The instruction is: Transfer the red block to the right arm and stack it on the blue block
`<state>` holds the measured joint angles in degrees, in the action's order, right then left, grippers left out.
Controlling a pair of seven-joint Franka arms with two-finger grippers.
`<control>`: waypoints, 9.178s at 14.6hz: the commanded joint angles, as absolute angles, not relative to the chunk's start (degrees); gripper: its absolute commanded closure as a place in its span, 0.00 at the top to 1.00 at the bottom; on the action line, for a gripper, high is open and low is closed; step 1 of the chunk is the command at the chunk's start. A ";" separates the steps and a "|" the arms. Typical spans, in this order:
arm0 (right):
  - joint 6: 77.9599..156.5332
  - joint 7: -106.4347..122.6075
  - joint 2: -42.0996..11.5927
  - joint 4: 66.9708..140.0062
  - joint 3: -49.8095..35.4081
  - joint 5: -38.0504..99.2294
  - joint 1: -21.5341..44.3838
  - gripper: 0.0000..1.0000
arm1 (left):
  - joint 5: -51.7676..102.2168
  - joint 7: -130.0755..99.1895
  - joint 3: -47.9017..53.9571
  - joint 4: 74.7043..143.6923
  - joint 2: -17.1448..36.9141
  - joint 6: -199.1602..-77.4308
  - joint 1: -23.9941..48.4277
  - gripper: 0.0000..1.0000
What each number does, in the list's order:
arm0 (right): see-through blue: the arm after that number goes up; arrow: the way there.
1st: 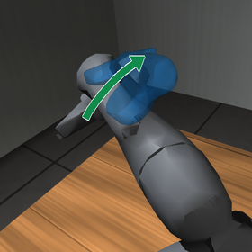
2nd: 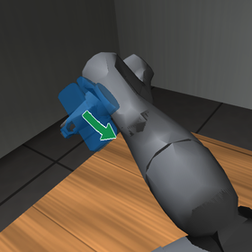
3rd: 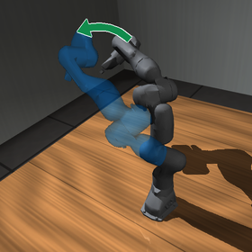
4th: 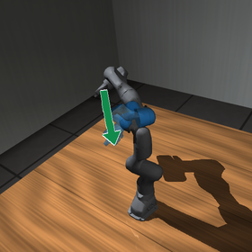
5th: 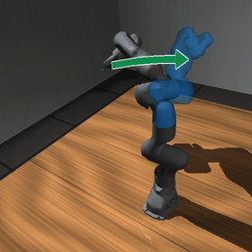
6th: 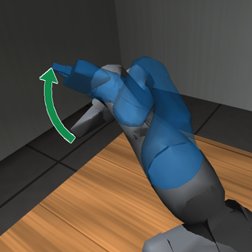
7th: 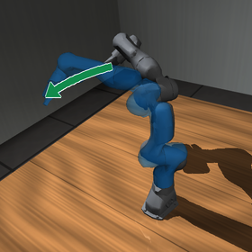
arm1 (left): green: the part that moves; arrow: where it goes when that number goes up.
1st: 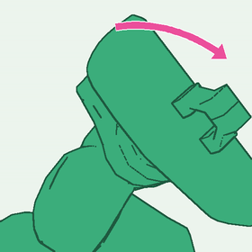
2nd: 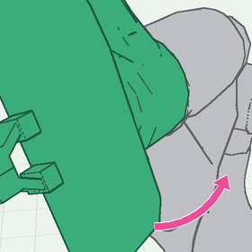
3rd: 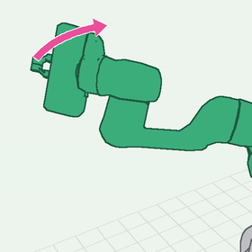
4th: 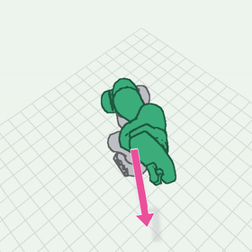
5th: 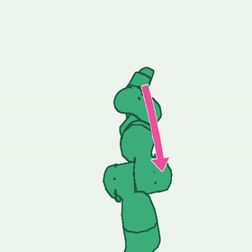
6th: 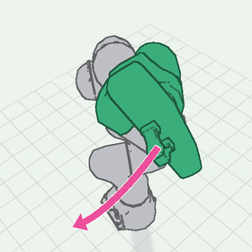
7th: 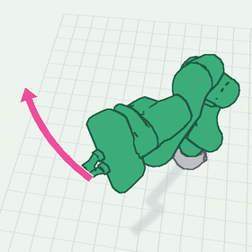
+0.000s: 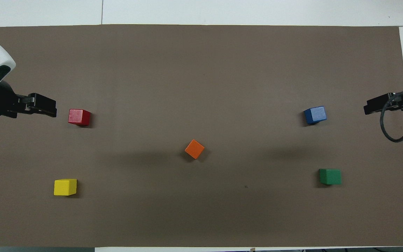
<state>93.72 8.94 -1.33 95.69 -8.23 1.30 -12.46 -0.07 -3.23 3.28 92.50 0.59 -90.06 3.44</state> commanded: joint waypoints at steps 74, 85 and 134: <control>99.77 19.03 -2.73 107.31 -8.96 37.83 -19.40 1.00 | 27.22 -42.24 6.06 92.29 12.84 -96.69 2.11 0.00; 77.37 35.39 -4.73 119.78 -8.88 75.47 -30.23 1.00 | 52.89 -66.80 13.36 98.60 10.11 -108.45 8.07 0.00; 83.76 44.38 -12.04 127.00 -8.88 105.38 -10.46 1.00 | 96.59 -66.71 13.10 109.78 8.00 -147.92 34.63 0.00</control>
